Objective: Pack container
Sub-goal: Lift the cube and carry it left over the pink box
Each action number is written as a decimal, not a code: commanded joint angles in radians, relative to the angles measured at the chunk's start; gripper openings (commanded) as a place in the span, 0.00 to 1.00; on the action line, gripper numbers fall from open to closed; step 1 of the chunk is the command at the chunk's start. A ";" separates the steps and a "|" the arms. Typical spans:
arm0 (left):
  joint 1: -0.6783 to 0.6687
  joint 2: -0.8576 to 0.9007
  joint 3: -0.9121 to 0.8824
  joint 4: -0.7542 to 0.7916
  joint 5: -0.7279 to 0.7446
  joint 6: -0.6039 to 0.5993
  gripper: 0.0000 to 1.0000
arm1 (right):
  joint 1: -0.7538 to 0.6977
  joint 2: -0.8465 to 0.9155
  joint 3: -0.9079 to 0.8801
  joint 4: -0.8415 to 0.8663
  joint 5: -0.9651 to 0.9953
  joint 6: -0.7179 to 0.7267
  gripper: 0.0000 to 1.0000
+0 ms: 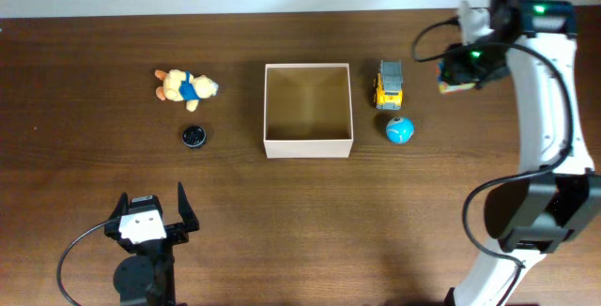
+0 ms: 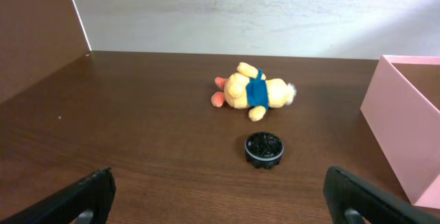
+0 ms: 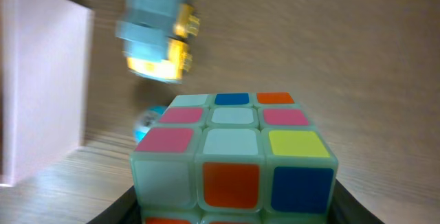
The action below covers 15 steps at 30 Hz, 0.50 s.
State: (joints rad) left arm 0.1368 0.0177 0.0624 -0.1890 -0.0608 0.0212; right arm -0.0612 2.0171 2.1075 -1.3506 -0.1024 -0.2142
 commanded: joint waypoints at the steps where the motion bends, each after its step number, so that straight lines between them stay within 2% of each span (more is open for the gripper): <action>1: -0.004 0.001 -0.007 0.006 -0.011 -0.006 0.99 | 0.129 0.000 0.041 0.012 -0.021 0.018 0.30; 8: -0.004 0.001 -0.007 0.006 -0.011 -0.006 0.99 | 0.289 0.000 0.041 0.100 -0.021 0.083 0.30; 15: -0.004 0.001 -0.007 0.006 -0.011 -0.006 0.99 | 0.385 0.000 0.041 0.231 0.012 0.183 0.30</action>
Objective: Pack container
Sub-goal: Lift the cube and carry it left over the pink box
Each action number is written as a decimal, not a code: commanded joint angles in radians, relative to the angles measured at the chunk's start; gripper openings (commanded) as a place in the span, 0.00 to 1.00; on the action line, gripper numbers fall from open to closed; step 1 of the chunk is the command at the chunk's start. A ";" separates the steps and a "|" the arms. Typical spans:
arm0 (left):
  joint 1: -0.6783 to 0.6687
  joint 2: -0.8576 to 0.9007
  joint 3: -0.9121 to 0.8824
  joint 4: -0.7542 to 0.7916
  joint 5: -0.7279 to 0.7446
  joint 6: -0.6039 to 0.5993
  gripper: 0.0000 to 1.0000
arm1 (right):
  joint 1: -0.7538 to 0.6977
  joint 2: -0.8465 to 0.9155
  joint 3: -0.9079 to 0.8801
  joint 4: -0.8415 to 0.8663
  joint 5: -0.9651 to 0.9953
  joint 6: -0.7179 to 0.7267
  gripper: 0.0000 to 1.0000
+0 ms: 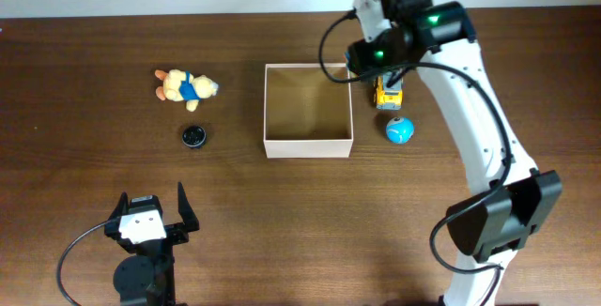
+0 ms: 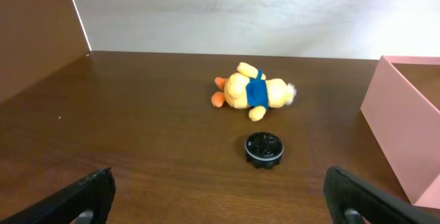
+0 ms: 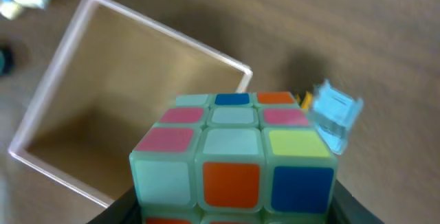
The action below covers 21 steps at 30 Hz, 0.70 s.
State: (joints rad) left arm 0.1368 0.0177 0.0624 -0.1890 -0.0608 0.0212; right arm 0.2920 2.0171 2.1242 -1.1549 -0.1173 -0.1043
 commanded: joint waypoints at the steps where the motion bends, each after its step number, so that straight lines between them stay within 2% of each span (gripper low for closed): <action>1: -0.004 0.001 -0.007 0.006 -0.011 -0.006 0.99 | 0.041 0.000 0.024 0.050 0.047 0.087 0.30; 8: -0.004 0.001 -0.007 0.006 -0.011 -0.006 0.99 | 0.077 0.018 0.024 0.124 0.077 0.121 0.30; 21: -0.004 0.000 -0.007 0.006 -0.011 -0.006 0.99 | 0.081 0.151 0.024 0.132 0.077 0.192 0.27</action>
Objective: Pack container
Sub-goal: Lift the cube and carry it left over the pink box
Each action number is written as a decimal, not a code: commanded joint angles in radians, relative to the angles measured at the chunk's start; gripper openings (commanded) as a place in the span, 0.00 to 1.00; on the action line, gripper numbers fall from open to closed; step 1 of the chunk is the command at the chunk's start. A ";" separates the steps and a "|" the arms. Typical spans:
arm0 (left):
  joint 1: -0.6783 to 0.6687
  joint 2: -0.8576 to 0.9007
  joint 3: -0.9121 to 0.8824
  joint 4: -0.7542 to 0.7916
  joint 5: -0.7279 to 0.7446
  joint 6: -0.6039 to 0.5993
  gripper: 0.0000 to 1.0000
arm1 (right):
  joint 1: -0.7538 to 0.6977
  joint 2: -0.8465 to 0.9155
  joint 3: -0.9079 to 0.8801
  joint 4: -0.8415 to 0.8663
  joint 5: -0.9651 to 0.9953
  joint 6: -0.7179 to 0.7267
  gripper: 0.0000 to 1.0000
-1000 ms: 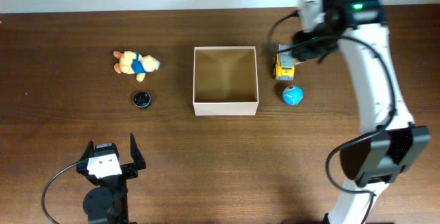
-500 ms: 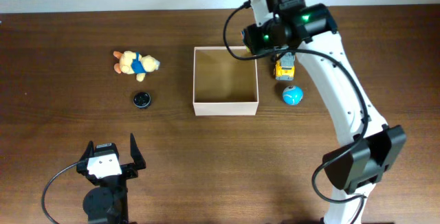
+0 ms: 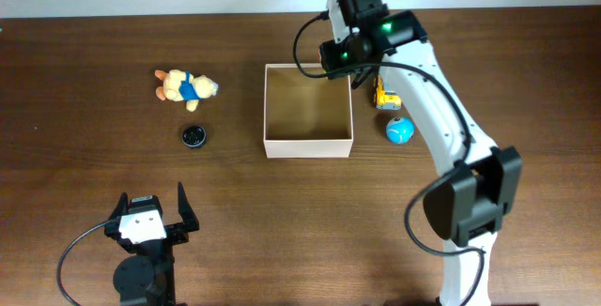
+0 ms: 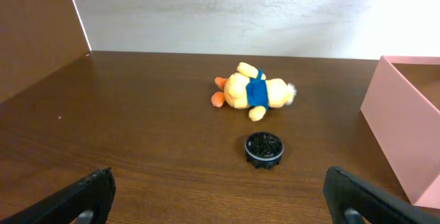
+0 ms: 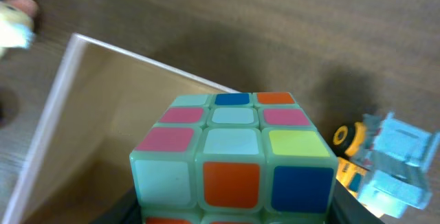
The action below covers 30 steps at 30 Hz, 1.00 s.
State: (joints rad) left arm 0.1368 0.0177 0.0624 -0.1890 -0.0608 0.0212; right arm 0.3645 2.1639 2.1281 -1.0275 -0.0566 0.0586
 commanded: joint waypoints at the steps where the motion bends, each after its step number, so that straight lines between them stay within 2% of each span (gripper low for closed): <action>1: -0.004 0.001 -0.007 0.006 -0.011 -0.006 0.99 | 0.008 0.014 0.020 0.007 0.016 0.029 0.27; 18: -0.004 0.000 -0.007 0.006 -0.011 -0.006 0.99 | 0.063 0.050 0.020 -0.010 0.017 0.193 0.25; 30: -0.004 0.001 -0.007 0.006 -0.011 -0.006 0.99 | 0.100 0.055 0.019 -0.016 0.164 0.273 0.22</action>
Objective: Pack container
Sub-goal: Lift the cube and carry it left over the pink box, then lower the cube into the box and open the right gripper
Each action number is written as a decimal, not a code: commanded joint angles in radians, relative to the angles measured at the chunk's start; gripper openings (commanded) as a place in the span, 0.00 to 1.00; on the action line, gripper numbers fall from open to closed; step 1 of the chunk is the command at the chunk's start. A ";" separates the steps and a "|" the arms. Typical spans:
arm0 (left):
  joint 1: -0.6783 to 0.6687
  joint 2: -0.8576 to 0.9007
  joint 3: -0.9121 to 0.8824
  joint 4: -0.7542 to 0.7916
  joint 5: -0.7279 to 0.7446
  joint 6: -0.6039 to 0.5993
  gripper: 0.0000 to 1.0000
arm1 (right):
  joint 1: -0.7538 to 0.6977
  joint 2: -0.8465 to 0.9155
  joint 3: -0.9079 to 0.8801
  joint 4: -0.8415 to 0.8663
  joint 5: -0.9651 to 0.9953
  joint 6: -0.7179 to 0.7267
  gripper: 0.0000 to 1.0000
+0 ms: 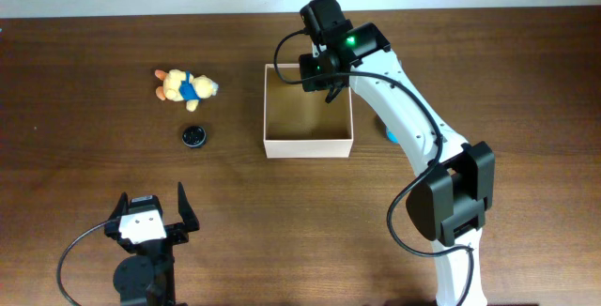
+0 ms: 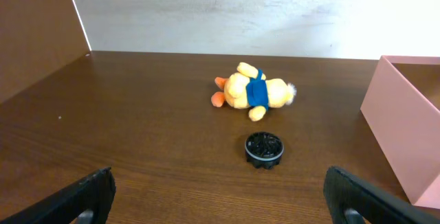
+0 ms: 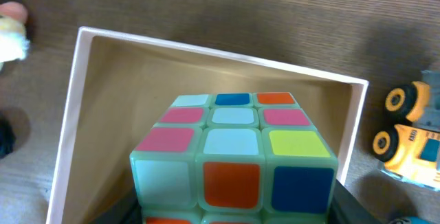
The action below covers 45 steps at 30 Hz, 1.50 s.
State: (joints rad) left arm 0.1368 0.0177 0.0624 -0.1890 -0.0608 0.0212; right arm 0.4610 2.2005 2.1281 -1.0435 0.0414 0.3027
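Note:
My right gripper (image 1: 329, 73) is shut on a puzzle cube (image 3: 232, 152) with coloured squares, held above the open cardboard box (image 1: 309, 143), over its far right part. The box (image 3: 74, 107) fills the right wrist view below the cube. A yellow toy truck (image 3: 412, 138) lies right of the box. A plush bear (image 1: 185, 87) with a blue scarf and a black cap (image 1: 193, 136) lie left of the box. My left gripper (image 2: 216, 196) rests open near the front edge, the bear (image 2: 251, 92) and the cap (image 2: 264, 148) ahead of it.
In the overhead view my right arm (image 1: 413, 128) hides the truck and most of a blue ball at the box's right side. In the left wrist view a pale wall (image 2: 240, 11) closes the table's far edge, and the box's pink side (image 2: 399, 135) stands at right.
My right gripper has moved left with the cube, from over the box's far right corner to over its inside. The left arm has not moved.
My right gripper held the cube at the table's far right, past the truck. Then it was beside the box's right rim, then over its far right corner. Now the cube hangs over the box's inside. The left gripper stayed open and still.

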 commanded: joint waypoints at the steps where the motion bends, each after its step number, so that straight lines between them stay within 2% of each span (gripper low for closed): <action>1: -0.004 0.001 -0.007 0.006 -0.011 -0.006 0.99 | 0.004 0.021 0.019 -0.003 0.075 0.029 0.22; 12: -0.004 0.001 -0.007 0.006 -0.011 -0.006 0.99 | 0.003 0.096 0.019 -0.033 0.100 0.040 0.22; 20: -0.004 0.001 -0.007 0.006 -0.011 -0.006 0.99 | 0.002 0.097 0.019 -0.013 0.149 0.056 0.21; 26: -0.004 0.000 -0.007 0.006 -0.011 -0.006 0.99 | 0.002 0.097 0.017 0.005 0.162 0.122 0.21; 45: -0.004 0.000 -0.007 0.006 -0.011 -0.006 0.99 | 0.004 0.127 0.015 0.019 0.161 0.152 0.21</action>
State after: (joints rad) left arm 0.1364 0.0177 0.0624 -0.1890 -0.0608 0.0212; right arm 0.4610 2.3001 2.1281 -1.0237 0.1799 0.4351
